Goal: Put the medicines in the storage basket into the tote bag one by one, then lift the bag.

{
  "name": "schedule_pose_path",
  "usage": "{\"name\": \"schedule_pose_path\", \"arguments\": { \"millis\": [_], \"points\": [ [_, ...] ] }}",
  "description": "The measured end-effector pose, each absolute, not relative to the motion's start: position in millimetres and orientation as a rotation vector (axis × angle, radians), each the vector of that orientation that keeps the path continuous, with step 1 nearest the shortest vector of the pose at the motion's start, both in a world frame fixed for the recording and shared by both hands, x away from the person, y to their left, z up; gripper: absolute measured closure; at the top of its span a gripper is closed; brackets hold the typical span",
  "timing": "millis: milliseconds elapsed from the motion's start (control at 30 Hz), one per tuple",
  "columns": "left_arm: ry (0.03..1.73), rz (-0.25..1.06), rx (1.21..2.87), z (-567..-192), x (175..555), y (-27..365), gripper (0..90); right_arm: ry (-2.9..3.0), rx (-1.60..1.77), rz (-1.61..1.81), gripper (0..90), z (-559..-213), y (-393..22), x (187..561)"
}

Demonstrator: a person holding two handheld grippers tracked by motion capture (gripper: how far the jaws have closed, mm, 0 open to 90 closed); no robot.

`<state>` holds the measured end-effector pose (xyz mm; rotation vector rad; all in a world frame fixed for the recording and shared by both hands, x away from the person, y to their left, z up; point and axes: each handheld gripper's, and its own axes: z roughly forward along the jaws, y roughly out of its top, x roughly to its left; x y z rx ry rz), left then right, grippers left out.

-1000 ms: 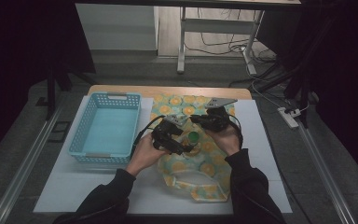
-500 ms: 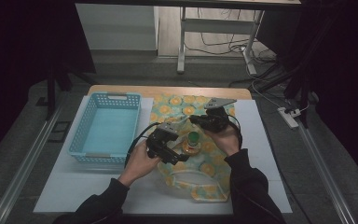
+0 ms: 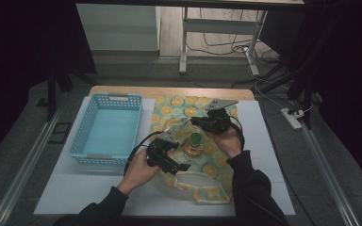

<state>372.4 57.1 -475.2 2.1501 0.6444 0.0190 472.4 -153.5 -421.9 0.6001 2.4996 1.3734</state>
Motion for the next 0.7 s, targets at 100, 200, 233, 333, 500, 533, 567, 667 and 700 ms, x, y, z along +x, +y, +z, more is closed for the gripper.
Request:
{"name": "schedule_pose_path", "arguments": {
  "millis": [100,200,233,333,500,533,567,667,700],
  "points": [
    [0.637,0.021,2.163,-480,370,55,0.0,2.501,0.599,1.372,90.0,-422,-153,472],
    [0.639,0.018,2.179,-484,369,53,0.0,2.502,0.6,1.372,90.0,-422,-153,472],
    [0.639,0.013,2.188,-485,369,52,0.0,2.503,0.601,1.373,90.0,-422,-153,471],
    [0.646,0.028,2.222,-490,369,48,0.0,2.507,0.598,1.37,90.0,-423,-153,471],
    [0.672,0.02,2.238,-499,373,44,0.5,2.507,0.594,1.37,90.0,-422,-151,470],
    [0.675,0.018,2.241,-501,374,44,0.5,2.508,0.592,1.37,90.0,-422,-151,470],
    [0.674,0.02,2.248,-503,374,43,0.3,2.508,0.593,1.368,90.0,-422,-150,470],
    [0.676,0.044,2.282,-509,375,39,0.0,2.51,0.589,1.369,90.0,-422,-150,469],
    [0.677,0.044,2.283,-510,375,38,0.0,2.511,0.588,1.368,90.0,-422,-150,469]
  ]
}}
